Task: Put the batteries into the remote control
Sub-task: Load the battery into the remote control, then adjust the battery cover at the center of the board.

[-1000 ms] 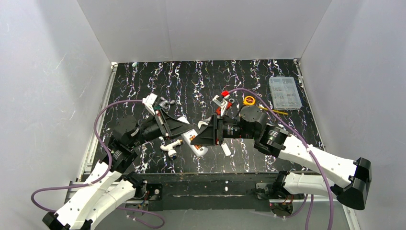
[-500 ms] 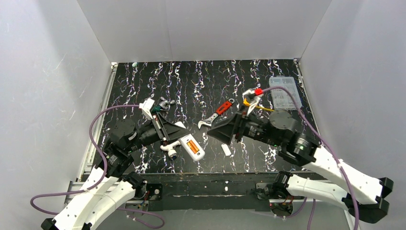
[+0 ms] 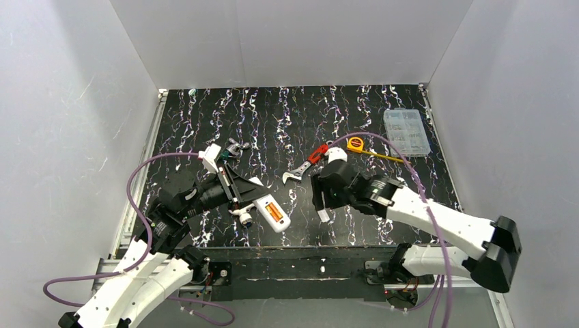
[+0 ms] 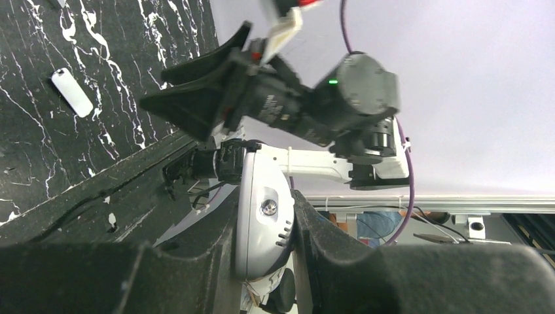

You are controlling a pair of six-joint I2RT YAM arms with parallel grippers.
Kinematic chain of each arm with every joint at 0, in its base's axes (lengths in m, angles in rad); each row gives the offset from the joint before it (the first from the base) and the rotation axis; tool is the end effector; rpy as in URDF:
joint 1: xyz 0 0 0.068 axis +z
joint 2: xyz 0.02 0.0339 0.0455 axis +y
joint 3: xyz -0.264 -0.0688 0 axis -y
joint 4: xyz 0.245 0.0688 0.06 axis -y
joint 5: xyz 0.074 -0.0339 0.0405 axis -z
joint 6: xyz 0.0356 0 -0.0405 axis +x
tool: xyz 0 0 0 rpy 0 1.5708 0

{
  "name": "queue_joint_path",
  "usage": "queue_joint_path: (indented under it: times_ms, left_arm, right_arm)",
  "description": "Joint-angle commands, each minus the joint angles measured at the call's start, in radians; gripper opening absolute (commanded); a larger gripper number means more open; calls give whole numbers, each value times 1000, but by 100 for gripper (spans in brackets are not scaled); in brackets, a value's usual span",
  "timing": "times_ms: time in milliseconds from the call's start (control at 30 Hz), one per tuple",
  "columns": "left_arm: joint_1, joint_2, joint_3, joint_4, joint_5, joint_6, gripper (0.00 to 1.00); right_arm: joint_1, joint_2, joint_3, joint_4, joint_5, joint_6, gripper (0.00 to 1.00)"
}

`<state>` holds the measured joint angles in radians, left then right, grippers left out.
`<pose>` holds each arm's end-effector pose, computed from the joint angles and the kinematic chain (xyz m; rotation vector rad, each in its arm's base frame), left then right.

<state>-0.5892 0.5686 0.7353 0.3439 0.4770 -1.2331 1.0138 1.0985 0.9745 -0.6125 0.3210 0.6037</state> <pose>0.0918 -0.0810 0.4071 0.0950 1.3302 -1.8445 0.1313 0.1895 0.3054 -0.3071 2.2880 0.4808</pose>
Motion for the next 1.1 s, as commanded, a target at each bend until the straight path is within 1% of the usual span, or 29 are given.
queue_joint_path:
  times_ms: [0,133,233,433,567,700,1067]
  left_arm:
    - [-3,-19,28,25,6,10,0]
    - [-3,-30,30,3,0,12,0]
    - [-3,-32,32,-4,-1,13,0]
    - [-3,-22,40,-5,-2,14,0]
    - [-3,-22,45,-3,-4,14,0]
    - [-3,-30,43,-13,-9,18,0]
    - [-3,-29,38,-14,-20,18,0]
  right_arm:
    - [-8,58,-57,-25,37,-9,70]
    - [-45,112,-119,39,0,-12,61]
    - [-77,144,-167,101,-53,-25,57]
    - [-125,196,-224,223,-154,-73,56]
    - [-143,234,-224,245,-180,-105,51]
    - [-157,259,-220,265,-210,-121,50]
    - [-178,326,-206,274,-213,-129,45]
